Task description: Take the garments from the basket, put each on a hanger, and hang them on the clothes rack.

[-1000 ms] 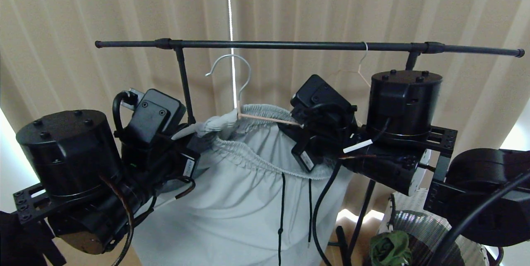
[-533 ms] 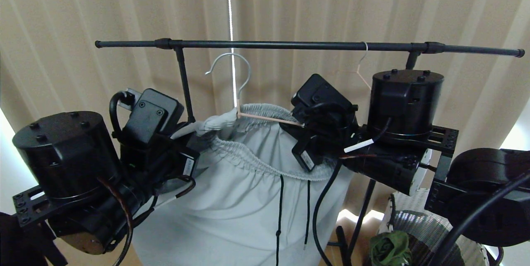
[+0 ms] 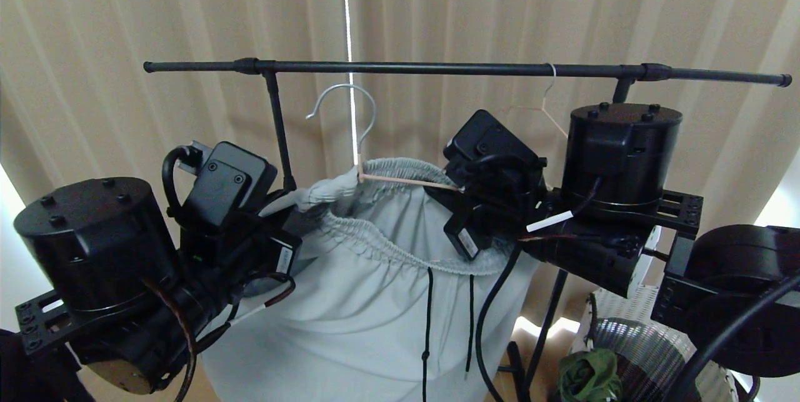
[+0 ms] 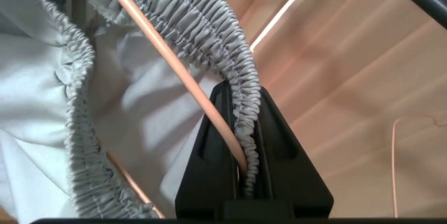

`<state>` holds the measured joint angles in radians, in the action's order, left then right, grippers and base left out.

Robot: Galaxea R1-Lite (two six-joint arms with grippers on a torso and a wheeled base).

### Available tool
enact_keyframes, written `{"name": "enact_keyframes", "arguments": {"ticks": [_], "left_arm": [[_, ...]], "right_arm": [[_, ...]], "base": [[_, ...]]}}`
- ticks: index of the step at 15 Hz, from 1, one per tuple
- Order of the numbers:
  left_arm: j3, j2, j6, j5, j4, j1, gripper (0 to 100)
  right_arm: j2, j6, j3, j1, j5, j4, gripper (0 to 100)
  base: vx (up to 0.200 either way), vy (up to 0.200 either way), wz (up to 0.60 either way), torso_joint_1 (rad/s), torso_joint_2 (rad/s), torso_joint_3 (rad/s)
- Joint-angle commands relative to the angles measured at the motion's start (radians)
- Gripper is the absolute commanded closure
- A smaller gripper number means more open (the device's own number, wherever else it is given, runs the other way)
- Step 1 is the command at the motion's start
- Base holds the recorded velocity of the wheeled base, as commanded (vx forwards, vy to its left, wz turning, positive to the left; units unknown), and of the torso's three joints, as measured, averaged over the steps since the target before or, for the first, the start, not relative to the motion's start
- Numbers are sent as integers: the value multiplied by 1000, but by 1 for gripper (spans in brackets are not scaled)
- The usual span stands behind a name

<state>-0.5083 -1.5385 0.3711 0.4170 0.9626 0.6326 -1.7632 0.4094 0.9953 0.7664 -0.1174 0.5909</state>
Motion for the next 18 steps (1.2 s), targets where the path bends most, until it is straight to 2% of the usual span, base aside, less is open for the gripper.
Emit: {"name": "enact_keyframes", "arguments": {"ticks": [1, 4, 5, 7, 9, 11, 14, 16, 18], "left_arm": [[5, 8, -1, -17, -1, 1, 100], [20, 17, -3, -29, -1, 1, 100], [24, 18, -1, -35, 1, 1, 0], [40, 18, 0, -83, 30, 1, 0], [68, 24, -1, -147, 71, 1, 0], [97, 32, -1, -193, 93, 1, 0], [123, 69, -3, -231, 96, 1, 0], [152, 135, -54, -254, 96, -1, 0], [171, 169, -66, -254, 94, -8, 0]], "right_arm": [[5, 0, 0, 1, -1, 1, 100], [5, 0, 0, 1, -2, 1, 100], [5, 0, 0, 1, -2, 1, 100], [5, 0, 2, -2, -10, 1, 100], [8, 0, 2, -4, -57, 1, 100], [22, 0, -1, -22, -74, 0, 100], [48, 0, -15, -59, -85, 0, 100], [85, 2, -46, -84, -85, 0, 100], [108, 0, -55, -102, -85, 0, 100]], "base": [[0, 0, 0, 0, 0, 0], [0, 0, 0, 0, 0, 0], [0, 0, 0, 0, 0, 0], [0, 0, 0, 0, 0, 0], [0, 0, 0, 0, 0, 0], [0, 0, 0, 0, 0, 0], [0, 0, 0, 0, 0, 0], [0, 0, 0, 0, 0, 0], [0, 0, 0, 0, 0, 0]]}}
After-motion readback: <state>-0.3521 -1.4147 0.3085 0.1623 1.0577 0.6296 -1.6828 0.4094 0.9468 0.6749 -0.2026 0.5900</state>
